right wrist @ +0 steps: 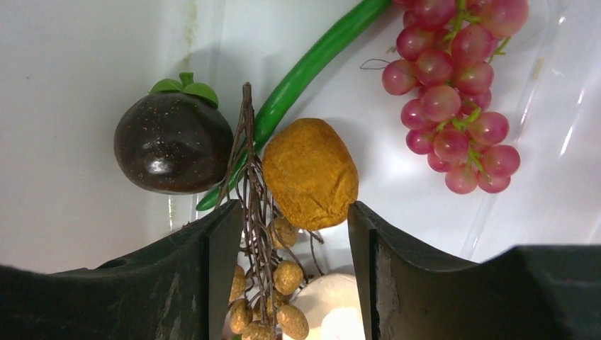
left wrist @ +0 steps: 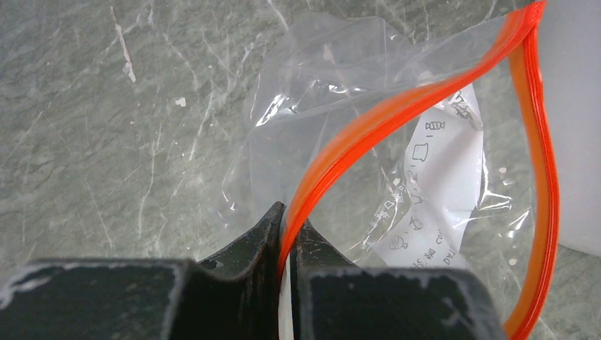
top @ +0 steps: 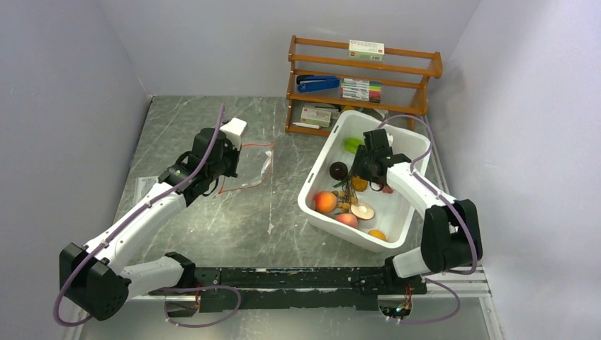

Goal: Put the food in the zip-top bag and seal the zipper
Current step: Pick up the fake fruit from the bin, then place the fake fruit in the zipper food storage bag.

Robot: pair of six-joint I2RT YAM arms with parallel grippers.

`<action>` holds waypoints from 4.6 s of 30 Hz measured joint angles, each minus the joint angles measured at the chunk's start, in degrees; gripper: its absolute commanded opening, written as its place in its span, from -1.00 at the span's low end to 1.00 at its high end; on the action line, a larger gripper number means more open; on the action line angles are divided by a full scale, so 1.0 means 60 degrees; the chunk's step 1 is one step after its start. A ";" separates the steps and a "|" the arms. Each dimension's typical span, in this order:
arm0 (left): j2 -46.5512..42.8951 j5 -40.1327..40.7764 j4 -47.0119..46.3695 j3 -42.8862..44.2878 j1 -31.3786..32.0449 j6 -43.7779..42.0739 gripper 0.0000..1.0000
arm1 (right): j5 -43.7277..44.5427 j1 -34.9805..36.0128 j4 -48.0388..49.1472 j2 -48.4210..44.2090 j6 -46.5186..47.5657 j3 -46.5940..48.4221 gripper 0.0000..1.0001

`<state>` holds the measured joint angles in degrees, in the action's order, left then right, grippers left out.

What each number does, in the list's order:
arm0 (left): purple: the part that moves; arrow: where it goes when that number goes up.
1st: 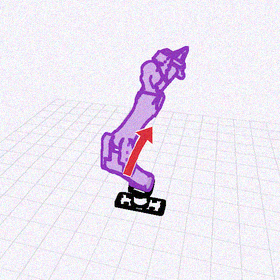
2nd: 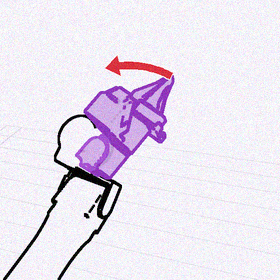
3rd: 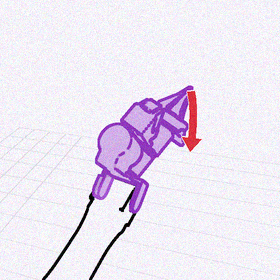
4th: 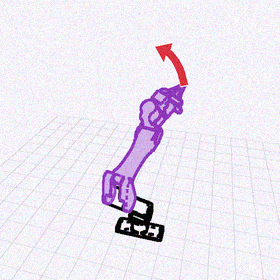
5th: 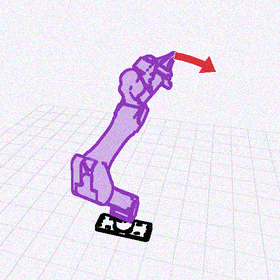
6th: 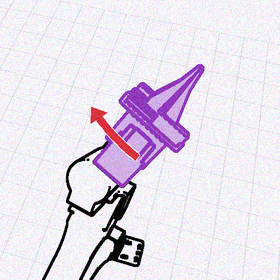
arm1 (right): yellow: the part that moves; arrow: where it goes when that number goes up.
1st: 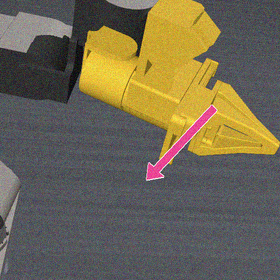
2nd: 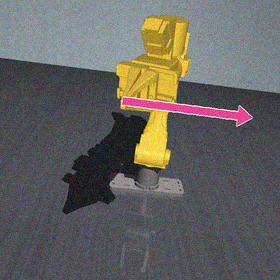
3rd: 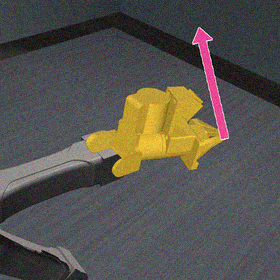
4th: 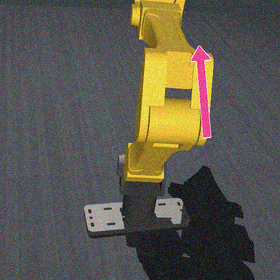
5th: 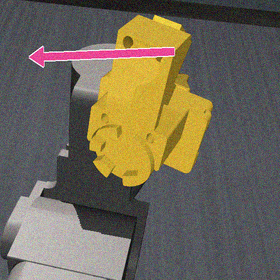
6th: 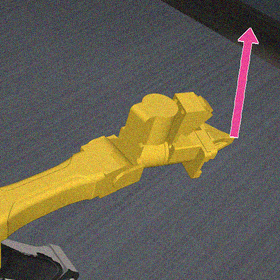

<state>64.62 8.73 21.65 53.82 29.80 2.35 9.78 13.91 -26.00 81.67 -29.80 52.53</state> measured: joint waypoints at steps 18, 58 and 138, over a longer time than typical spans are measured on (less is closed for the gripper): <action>-0.0095 0.0018 0.0000 -0.0004 0.0004 -0.0080 -0.86 | -0.0317 -0.0146 0.0769 0.1075 0.0725 -0.0102 0.28; -0.0291 0.0036 -0.0120 -0.0135 0.0004 -0.0076 -0.86 | 0.0521 0.1253 -0.0357 -0.1377 0.0743 0.1078 -0.17; -0.0463 -0.0823 -0.0492 -0.0291 0.0004 0.0036 -0.86 | -0.1173 0.6011 0.2310 -0.0146 -0.0357 0.2965 0.29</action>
<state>61.84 3.79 18.70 52.07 29.82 2.57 2.74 49.98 -12.14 80.79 -31.94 70.32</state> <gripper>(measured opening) 0.071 0.645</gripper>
